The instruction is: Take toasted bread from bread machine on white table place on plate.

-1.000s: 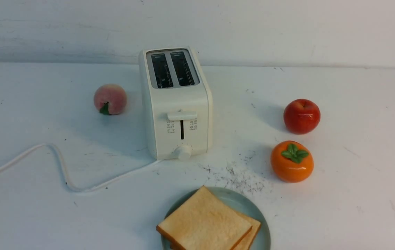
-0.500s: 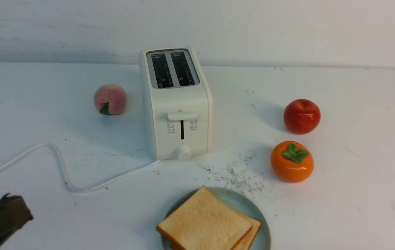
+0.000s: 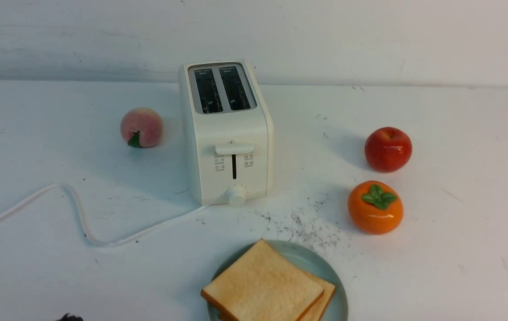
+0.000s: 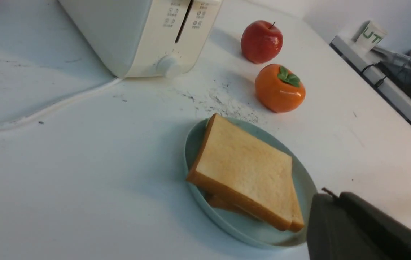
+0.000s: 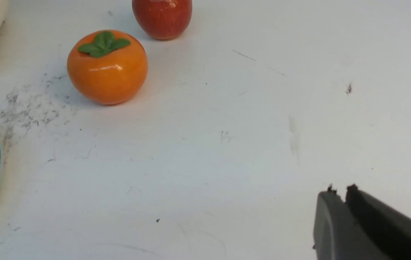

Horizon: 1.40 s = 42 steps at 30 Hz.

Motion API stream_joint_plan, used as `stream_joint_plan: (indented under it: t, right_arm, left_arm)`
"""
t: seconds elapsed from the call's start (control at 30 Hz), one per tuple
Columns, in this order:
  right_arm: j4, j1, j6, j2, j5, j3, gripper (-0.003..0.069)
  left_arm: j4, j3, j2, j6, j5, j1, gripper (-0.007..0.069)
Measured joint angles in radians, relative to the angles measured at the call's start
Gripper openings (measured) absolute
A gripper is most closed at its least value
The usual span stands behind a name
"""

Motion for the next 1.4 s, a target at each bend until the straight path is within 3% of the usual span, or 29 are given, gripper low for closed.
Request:
stream_joint_plan:
  t: [0.27,0.37,0.4,0.5,0.57,0.73,0.9,1.03,1.17,1.4]
  right_arm:
    - [0.0,0.0,0.0,0.0,0.0,0.0,0.0068]
    - [0.0,0.0,0.0,0.0,0.0,0.0,0.0072]
    - [0.0,0.0,0.0,0.0,0.0,0.0,0.0076]
    - [0.0,0.0,0.0,0.0,0.0,0.0,0.008]
    - [0.0,0.0,0.0,0.0,0.0,0.0,0.0082]
    - [0.0,0.0,0.0,0.0,-0.001,0.0,0.0087]
    - [0.0,0.0,0.0,0.0,-0.001,0.0,0.0095]
    - [0.0,0.0,0.0,0.0,-0.001,0.0,0.01]
    - [0.0,0.0,0.0,0.0,-0.001,0.0,0.0106]
    - [0.0,0.0,-0.001,0.0,-0.001,0.0,0.0115]
  left_arm:
    - [0.029,0.016,-0.004,0.011,0.034,0.0,0.0002]
    - [-0.016,0.017,-0.028,0.074,0.055,0.0,0.0003]
    - [-0.063,0.017,-0.053,0.162,0.068,0.0,0.0003]
    - [-0.13,0.017,-0.108,0.27,0.071,0.019,0.0004]
    - [-0.153,0.017,-0.125,0.293,0.072,0.042,0.0005]
    - [-0.196,0.017,-0.177,0.317,0.093,0.243,0.0011]
    - [-0.242,0.041,-0.179,0.32,0.117,0.531,0.0017]
    - [-0.251,0.112,-0.215,0.32,0.12,0.654,0.0017]
    - [-0.223,0.191,-0.27,0.32,0.124,0.694,0.002]
    - [-0.213,0.213,-0.277,0.32,0.138,0.667,0.0028]
